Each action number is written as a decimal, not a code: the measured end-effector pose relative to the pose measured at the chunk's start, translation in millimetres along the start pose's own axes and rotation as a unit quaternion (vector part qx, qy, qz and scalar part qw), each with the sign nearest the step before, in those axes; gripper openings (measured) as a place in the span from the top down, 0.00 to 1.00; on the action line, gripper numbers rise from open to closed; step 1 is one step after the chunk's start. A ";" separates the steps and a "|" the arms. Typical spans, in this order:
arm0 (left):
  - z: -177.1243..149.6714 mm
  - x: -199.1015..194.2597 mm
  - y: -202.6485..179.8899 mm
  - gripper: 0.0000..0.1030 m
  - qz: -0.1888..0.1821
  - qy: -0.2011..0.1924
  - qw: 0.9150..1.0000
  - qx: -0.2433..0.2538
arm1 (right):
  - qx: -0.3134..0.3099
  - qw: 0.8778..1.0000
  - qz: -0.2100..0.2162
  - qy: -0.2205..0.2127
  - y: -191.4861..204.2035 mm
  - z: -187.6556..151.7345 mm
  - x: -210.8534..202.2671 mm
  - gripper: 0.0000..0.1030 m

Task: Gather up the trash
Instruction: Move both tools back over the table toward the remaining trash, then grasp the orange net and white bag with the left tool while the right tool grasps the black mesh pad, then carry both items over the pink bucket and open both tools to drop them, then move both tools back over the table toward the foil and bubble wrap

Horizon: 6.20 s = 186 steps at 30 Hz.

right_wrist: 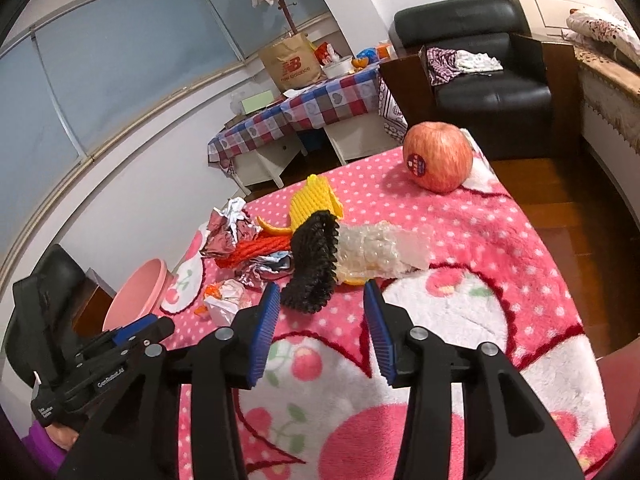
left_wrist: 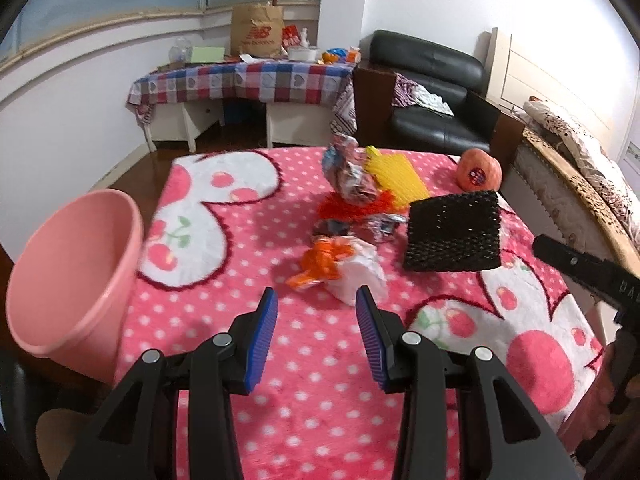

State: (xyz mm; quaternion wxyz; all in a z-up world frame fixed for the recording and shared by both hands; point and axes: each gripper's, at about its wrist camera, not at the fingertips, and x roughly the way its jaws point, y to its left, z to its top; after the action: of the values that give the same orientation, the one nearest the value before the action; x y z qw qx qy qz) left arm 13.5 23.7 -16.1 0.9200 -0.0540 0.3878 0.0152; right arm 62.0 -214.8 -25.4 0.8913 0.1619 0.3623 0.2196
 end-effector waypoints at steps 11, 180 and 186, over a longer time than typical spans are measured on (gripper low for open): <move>15.2 48.6 -11.0 0.60 -0.028 0.053 0.995 -0.077 | 0.013 1.000 0.005 0.013 -11.6 -3.1 10.0 0.57; 0.5 -47.3 84.9 0.54 0.042 -0.066 0.994 -0.073 | -0.046 0.995 0.072 0.055 65.8 -3.2 46.8 0.66; 19.4 -30.2 48.1 0.54 0.013 -0.059 0.997 -0.039 | -0.030 0.998 0.050 0.036 41.6 0.6 39.4 0.66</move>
State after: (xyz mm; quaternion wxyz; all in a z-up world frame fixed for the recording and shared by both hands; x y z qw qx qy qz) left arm 2.8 74.1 14.8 0.9382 -0.0842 0.3326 0.0451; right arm 76.3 -159.5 -29.0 0.8702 0.1451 0.3787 0.2798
